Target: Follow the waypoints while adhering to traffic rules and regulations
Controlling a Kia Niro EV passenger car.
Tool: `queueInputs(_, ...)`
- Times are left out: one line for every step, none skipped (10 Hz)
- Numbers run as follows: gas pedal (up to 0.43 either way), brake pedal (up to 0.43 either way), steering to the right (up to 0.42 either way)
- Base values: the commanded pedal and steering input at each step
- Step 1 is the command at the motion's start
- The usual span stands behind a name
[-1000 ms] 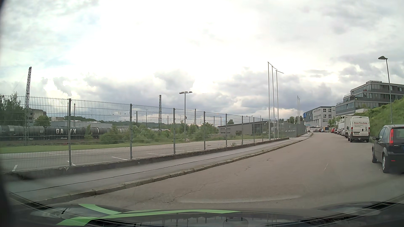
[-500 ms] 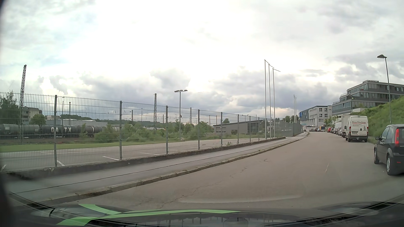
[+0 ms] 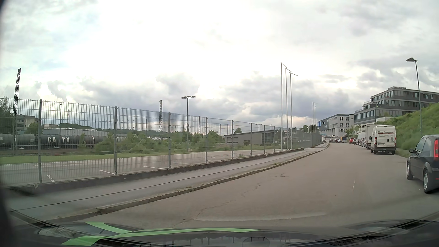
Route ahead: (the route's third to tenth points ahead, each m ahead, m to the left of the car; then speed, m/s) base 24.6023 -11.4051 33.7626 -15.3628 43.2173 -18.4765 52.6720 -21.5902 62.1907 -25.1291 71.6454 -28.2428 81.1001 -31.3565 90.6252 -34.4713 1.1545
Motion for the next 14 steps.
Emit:
queueInputs(0.0,0.0,0.221)
queueInputs(0.0,0.0,0.223)
queueInputs(0.0,0.0,0.226)
queueInputs(0.0,0.0,0.229)
queueInputs(0.0,0.0,0.232)
queueInputs(0.0,0.0,0.233)
queueInputs(0.0,0.0,0.234)
queueInputs(0.0,0.0,0.235)
queueInputs(0.0,0.0,0.236)
queueInputs(0.0,0.0,0.237)
queueInputs(0.0,0.0,0.237)
queueInputs(0.0,0.0,0.239)
queueInputs(0.0,0.0,0.243)
queueInputs(0.0,0.0,0.246)
